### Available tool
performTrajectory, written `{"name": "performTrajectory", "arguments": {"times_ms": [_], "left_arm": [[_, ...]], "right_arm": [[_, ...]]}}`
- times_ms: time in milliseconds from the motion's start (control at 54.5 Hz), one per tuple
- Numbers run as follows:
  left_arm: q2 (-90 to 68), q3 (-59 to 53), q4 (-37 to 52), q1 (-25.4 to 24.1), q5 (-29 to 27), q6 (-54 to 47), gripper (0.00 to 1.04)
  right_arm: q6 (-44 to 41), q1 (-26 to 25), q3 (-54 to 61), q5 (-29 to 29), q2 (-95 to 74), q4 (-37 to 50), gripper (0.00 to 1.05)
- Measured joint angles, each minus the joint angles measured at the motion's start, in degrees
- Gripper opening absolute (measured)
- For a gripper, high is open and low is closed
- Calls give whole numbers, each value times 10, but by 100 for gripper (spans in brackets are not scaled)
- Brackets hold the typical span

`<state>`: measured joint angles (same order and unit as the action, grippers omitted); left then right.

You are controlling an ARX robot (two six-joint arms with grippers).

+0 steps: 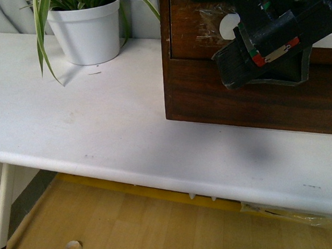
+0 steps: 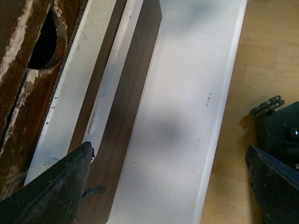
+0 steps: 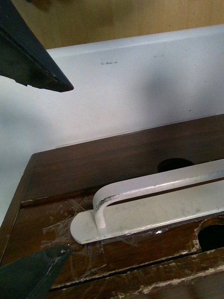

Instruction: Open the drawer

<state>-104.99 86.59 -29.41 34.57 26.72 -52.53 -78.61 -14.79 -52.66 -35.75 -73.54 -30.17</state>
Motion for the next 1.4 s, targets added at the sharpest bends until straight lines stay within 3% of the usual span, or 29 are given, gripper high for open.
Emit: {"name": "performTrajectory", "arguments": {"times_ms": [294, 1139, 1396], "left_arm": [[-43, 50, -30, -1, -11, -19, 99], [-94, 120, -81, -13, -17, -64, 99], [-97, 124, -90, -13, 5, -65, 99]], "right_arm": [[-22, 0, -1, -3, -6, -12, 96], [27, 106, -13, 51, -49, 54, 96], [30, 115, -16, 71, -56, 60, 96]]}}
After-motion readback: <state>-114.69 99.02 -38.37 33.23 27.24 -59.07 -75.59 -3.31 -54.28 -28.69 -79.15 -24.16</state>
